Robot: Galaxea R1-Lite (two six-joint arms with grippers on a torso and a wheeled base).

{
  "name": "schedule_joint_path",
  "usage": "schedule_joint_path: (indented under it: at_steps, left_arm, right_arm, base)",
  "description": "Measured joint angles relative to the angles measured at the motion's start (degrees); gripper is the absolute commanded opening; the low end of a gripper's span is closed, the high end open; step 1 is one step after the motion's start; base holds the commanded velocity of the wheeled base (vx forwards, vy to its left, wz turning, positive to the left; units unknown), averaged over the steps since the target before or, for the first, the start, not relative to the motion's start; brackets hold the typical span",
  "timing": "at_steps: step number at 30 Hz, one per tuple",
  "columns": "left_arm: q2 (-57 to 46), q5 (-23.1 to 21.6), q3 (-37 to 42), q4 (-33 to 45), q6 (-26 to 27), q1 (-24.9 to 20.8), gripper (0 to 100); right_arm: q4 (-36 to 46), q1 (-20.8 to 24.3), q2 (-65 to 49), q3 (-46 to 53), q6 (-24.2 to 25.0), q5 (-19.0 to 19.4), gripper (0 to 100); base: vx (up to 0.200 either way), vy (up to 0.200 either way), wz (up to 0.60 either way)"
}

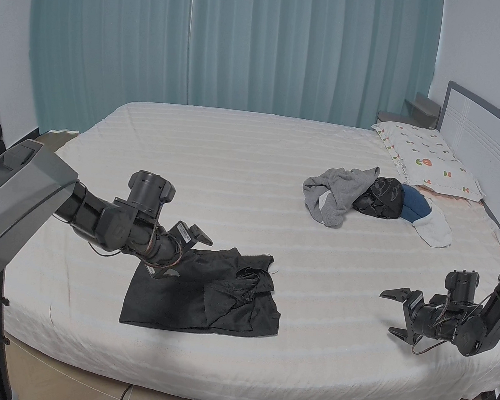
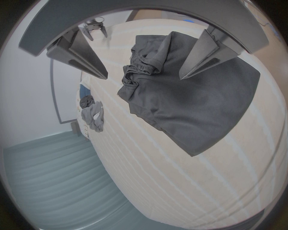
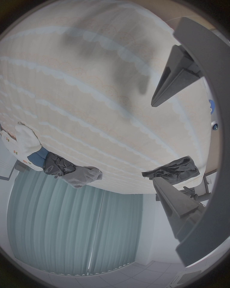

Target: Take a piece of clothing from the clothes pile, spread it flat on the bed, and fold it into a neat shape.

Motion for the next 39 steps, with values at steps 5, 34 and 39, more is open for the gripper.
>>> schedule_joint_path:
  at_steps: [5, 34, 39]
  left_arm:
    - [-1.2, -7.4, 6.1, -7.4, -3.9, 4.3, 100]
    - [-2.0, -12.2, 11.7, -9.5, -4.1, 10.0, 100]
    - [-1.9, -11.8, 11.7, -9.4, -3.6, 9.9, 100]
  right_arm:
    - [0.0, 1.3, 0.0, 0.7, 0.0, -0.2, 100]
    - [-2.7, 2.7, 0.7, 3.1, 0.9, 1.4, 100]
    - [-3.8, 2.7, 1.0, 3.8, 0.9, 1.6, 100]
  base:
    - [0.000, 0.200, 0.00]
    - [0.000, 0.193, 0.00]
    - [0.000, 0.000, 0.00]
